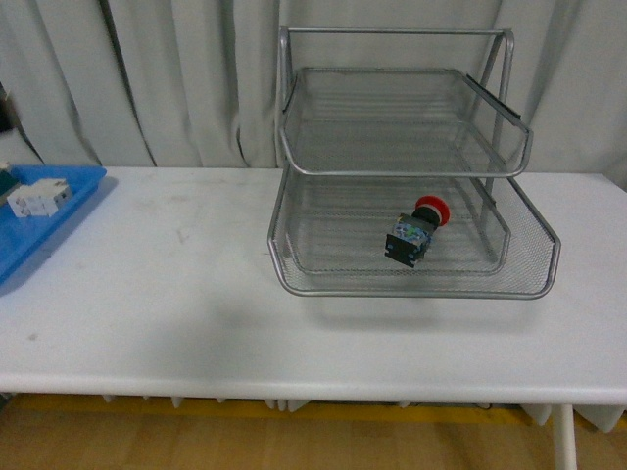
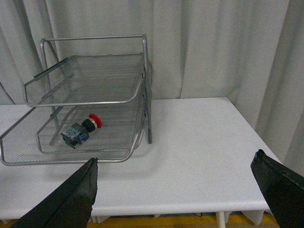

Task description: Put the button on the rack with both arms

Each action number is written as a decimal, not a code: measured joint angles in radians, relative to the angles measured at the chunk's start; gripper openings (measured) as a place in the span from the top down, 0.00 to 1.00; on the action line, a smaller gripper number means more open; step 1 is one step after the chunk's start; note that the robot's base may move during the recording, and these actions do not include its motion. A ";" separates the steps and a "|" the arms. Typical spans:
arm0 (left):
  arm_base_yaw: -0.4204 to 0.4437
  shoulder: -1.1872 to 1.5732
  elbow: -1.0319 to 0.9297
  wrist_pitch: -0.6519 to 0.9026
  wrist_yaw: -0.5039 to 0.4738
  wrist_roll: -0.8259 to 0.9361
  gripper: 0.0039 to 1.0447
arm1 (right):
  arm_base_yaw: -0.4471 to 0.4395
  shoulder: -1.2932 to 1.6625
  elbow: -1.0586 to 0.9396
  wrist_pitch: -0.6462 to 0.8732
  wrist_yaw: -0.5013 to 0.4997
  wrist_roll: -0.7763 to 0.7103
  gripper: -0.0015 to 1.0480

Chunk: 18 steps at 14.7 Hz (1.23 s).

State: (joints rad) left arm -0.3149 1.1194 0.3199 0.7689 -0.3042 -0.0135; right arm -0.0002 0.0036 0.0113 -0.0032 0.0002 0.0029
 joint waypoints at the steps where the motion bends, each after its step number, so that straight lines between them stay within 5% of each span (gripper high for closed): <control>1: 0.039 -0.049 -0.047 -0.002 0.026 0.000 0.95 | 0.000 0.000 0.000 0.000 0.000 0.000 0.06; 13: 0.311 -0.506 -0.270 -0.217 0.296 0.003 0.99 | 0.000 0.000 0.000 0.000 0.000 0.000 0.06; 14: 0.319 -0.519 -0.299 -0.160 0.294 0.003 0.99 | 0.000 0.000 0.000 -0.001 0.000 0.000 0.06; 18: 0.312 -0.702 -0.311 -0.355 0.304 0.003 0.99 | 0.000 0.000 0.000 0.000 0.000 0.000 0.06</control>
State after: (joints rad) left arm -0.0025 0.4175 0.0086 0.4137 -0.0002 -0.0109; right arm -0.0002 0.0036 0.0113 -0.0036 0.0002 0.0025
